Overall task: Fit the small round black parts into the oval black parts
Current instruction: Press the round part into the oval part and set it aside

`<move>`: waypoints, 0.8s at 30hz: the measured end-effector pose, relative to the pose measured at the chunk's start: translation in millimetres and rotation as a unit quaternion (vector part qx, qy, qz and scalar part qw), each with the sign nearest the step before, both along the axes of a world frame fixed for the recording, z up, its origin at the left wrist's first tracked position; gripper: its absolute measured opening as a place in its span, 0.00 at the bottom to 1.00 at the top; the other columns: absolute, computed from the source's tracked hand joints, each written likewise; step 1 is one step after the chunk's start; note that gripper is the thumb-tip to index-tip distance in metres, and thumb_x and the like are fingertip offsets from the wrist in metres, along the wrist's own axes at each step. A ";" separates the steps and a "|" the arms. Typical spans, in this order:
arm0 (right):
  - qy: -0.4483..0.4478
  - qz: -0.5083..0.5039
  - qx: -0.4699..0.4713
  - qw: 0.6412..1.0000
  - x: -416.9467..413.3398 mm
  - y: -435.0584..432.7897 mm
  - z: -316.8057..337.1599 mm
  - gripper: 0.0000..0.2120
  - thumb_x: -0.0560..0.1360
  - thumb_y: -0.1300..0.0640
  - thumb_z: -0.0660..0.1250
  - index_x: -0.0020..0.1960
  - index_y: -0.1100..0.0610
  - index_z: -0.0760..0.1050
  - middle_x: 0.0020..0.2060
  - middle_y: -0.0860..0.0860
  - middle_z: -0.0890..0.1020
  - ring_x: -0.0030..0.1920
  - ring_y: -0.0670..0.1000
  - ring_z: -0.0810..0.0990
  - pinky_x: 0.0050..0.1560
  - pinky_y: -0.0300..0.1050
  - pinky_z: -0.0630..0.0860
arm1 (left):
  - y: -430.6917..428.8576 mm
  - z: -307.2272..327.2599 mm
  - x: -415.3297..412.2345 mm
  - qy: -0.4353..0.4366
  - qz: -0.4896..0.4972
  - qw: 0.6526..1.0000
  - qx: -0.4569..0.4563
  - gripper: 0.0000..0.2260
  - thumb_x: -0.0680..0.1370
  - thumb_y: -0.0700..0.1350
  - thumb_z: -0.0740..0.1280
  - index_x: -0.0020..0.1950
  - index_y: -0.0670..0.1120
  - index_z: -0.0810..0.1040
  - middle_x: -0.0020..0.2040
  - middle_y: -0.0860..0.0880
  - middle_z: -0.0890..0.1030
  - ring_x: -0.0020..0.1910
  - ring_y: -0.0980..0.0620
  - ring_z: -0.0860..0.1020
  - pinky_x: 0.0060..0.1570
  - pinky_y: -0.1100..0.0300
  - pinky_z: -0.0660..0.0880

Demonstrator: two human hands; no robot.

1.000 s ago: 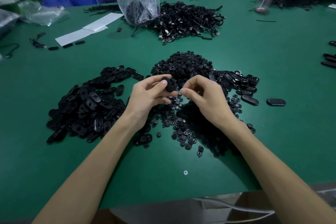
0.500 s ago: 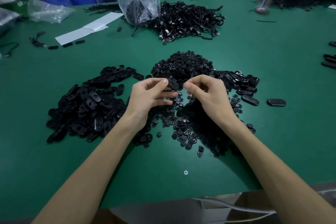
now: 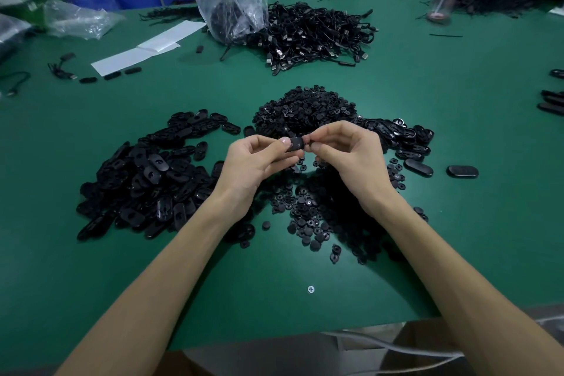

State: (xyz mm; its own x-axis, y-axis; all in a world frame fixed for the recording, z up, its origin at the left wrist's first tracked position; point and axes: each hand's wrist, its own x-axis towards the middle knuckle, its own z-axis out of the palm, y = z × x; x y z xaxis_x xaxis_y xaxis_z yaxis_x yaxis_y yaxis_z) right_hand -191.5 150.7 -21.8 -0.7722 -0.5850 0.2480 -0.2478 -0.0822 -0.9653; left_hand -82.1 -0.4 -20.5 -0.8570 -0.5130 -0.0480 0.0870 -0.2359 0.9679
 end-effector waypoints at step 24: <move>-0.057 0.042 -0.047 0.996 1.8 0.4 1.8 0.13 0.73 0.64 0.78 0.56 0.60 0.81 0.45 0.53 0.87 0.43 0.49 0.85 0.45 0.41 0.80 | 0.0 5.2 4.4 -0.001 0.004 0.995 -0.097 0.10 0.78 0.39 0.75 0.59 0.43 0.83 0.47 0.45 0.86 0.49 0.45 0.86 0.48 0.56 0.82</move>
State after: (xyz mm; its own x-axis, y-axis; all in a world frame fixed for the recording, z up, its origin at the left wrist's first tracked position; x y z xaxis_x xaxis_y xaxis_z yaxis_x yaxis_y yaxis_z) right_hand -189.7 151.1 -20.0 -0.7484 -0.6265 0.2178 -0.1252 -0.1889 -0.9740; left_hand -77.7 -0.4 -15.3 -0.8529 -0.5195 0.0512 0.0867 -0.0443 0.9953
